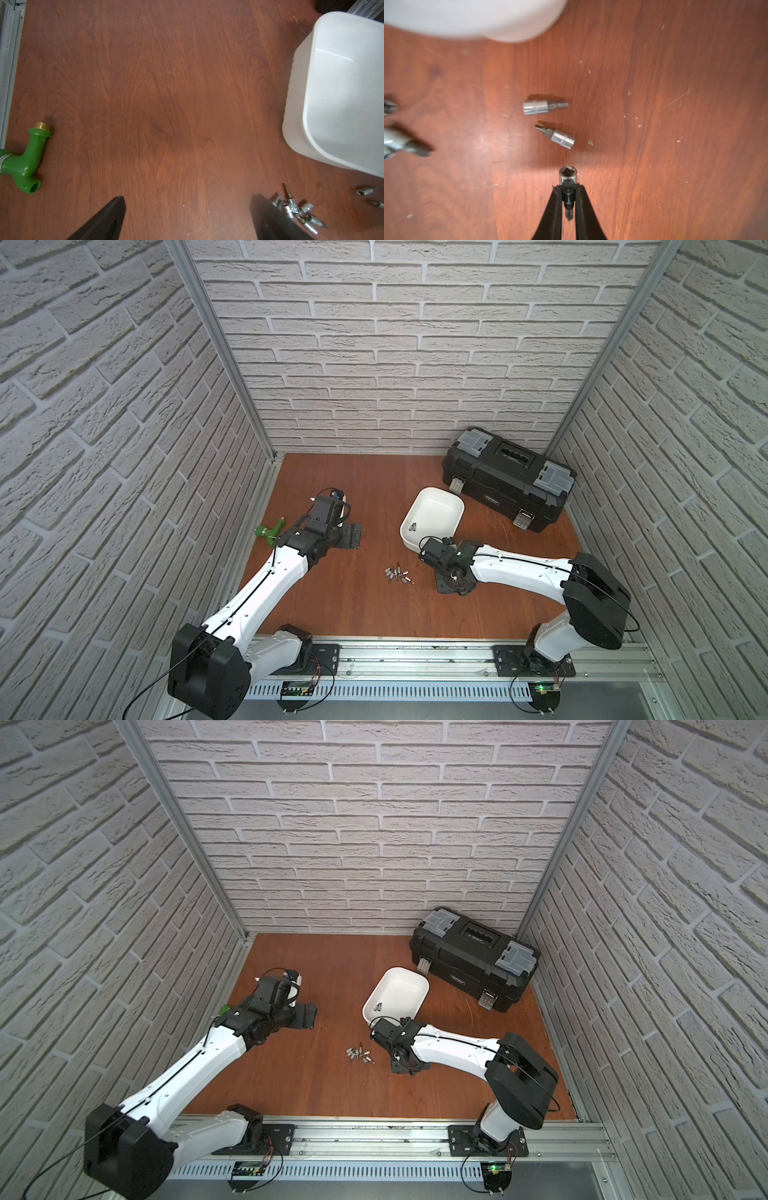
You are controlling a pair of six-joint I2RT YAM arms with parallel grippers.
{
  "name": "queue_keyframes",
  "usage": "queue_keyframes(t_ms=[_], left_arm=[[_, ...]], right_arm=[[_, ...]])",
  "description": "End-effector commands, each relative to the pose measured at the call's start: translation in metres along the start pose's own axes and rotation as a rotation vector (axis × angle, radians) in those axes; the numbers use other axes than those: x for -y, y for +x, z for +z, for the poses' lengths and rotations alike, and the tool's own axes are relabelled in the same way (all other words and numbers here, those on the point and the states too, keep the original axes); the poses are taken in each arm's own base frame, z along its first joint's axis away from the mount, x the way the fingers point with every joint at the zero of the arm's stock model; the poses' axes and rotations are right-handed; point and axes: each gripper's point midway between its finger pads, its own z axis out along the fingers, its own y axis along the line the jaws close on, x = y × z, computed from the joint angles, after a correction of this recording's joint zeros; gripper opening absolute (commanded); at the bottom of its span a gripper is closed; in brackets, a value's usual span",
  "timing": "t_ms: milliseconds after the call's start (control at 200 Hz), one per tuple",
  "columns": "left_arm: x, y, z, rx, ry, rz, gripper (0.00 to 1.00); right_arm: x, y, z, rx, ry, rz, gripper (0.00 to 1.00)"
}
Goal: Put the bit on the desktop into the storage box
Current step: Pick up the screwdriver bit from the center of the board, then place the screwdriver bit in the storage box.
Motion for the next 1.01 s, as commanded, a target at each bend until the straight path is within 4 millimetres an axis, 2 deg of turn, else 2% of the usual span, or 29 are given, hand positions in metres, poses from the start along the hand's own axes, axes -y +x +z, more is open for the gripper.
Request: queue_keyframes(t_ms=[0, 215, 375, 645, 805, 1000], left_arm=[[-0.001, -0.004, -0.001, 0.007, -0.004, -0.012, 0.98], [0.000, 0.005, 0.001, -0.015, 0.006, -0.029, 0.98], [0.003, 0.012, 0.003, -0.033, 0.026, -0.029, 0.98], [0.006, 0.017, 0.005, -0.043, 0.041, -0.041, 0.98], [0.006, 0.018, 0.007, -0.048, 0.040, -0.034, 0.99], [0.008, 0.017, 0.007, -0.043, 0.045, -0.029, 0.98]], right_arm=[[0.008, -0.018, -0.031, 0.058, 0.002, -0.057, 0.10], [0.010, -0.064, -0.068, 0.148, -0.047, -0.100, 0.11], [0.008, -0.102, -0.073, 0.170, -0.086, -0.111, 0.10], [-0.002, -0.160, -0.057, 0.180, -0.095, -0.146, 0.10], [-0.013, -0.180, -0.041, 0.170, -0.098, -0.157, 0.10], [-0.022, -0.193, -0.011, 0.132, -0.107, -0.156, 0.10]])
